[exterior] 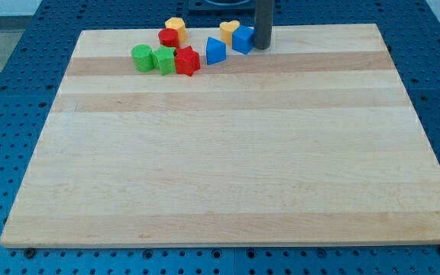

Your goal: Move the blue cube diagonally top right to the blue triangle

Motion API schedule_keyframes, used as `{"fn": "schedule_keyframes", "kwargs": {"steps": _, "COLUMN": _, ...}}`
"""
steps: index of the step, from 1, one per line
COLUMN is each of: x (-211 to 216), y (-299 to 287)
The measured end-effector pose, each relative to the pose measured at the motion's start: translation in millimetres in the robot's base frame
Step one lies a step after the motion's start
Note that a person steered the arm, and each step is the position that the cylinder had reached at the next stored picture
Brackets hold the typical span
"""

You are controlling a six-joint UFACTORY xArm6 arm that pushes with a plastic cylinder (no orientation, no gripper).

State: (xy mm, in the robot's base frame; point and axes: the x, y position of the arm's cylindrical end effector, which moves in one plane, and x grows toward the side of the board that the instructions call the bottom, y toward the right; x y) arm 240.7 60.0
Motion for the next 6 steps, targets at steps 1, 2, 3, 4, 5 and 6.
{"fn": "schedule_keyframes", "kwargs": {"steps": 1, "x": -0.1, "y": -4.4}}
{"fn": "schedule_keyframes", "kwargs": {"steps": 2, "x": -0.5, "y": 13.6}}
{"fn": "schedule_keyframes", "kwargs": {"steps": 3, "x": -19.8, "y": 14.8}}
{"fn": "schedule_keyframes", "kwargs": {"steps": 4, "x": -31.0, "y": -6.6}}
{"fn": "schedule_keyframes", "kwargs": {"steps": 5, "x": -31.0, "y": -18.4}}
{"fn": "schedule_keyframes", "kwargs": {"steps": 6, "x": -31.1, "y": 4.5}}
